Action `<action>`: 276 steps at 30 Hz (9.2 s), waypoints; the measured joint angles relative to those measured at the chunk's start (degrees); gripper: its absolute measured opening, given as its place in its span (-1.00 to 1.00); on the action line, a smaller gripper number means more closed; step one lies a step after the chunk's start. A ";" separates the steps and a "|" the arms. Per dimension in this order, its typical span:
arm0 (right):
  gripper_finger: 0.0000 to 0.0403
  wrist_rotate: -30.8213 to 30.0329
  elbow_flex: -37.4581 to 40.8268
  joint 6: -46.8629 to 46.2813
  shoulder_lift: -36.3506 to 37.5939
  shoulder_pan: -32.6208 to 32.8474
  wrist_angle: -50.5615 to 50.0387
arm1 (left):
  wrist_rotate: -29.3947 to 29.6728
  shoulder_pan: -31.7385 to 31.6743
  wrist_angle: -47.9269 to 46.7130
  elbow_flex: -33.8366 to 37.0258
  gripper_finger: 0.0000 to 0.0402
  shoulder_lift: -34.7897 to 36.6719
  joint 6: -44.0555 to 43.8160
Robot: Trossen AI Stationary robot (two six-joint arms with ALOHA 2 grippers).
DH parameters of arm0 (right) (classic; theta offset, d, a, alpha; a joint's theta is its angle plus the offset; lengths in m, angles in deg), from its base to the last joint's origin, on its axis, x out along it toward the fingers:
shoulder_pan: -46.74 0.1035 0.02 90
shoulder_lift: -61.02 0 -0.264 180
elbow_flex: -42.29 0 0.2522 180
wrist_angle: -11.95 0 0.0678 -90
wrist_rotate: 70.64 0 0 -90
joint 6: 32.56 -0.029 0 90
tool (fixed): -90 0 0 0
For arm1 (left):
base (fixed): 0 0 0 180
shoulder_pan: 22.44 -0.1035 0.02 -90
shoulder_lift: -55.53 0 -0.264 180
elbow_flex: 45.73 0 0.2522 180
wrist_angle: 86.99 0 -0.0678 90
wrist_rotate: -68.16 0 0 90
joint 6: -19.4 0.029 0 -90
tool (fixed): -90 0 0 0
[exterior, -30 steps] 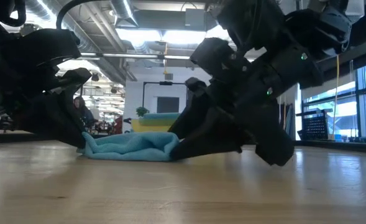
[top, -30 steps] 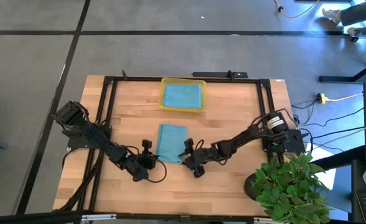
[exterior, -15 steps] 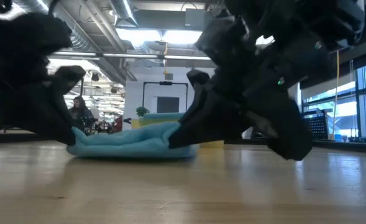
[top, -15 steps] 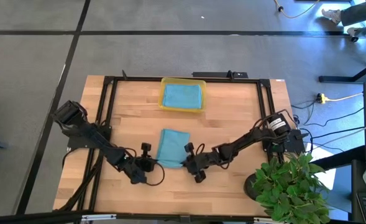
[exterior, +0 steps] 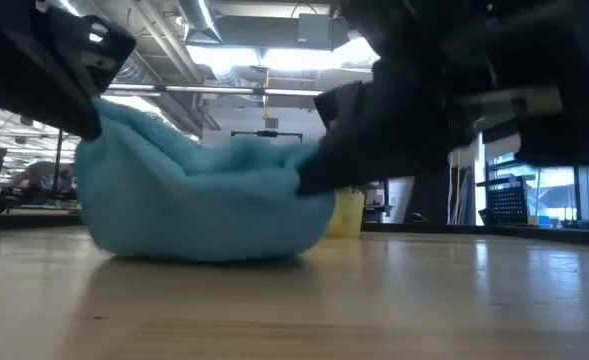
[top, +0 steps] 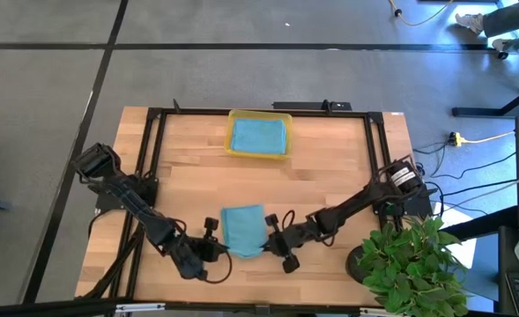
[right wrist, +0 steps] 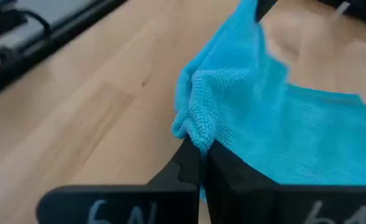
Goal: Fold microfiber towels
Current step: Fold the blue towel, then put the blue towel into the yellow bin
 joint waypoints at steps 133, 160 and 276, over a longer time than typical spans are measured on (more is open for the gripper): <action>0.20 -5.89 6.86 5.05 4.95 -1.88 5.14 | -8.71 -8.56 6.30 0.10 -0.54 3.08 4.54; 0.33 -9.65 3.80 1.62 4.47 -3.04 0.79 | -0.36 -7.25 -25.04 -21.04 0.37 -20.15 -9.03; -0.94 -9.88 1.01 34.90 22.54 -50.82 -9.56 | -34.44 -79.90 -4.08 -22.37 -1.00 -0.99 65.15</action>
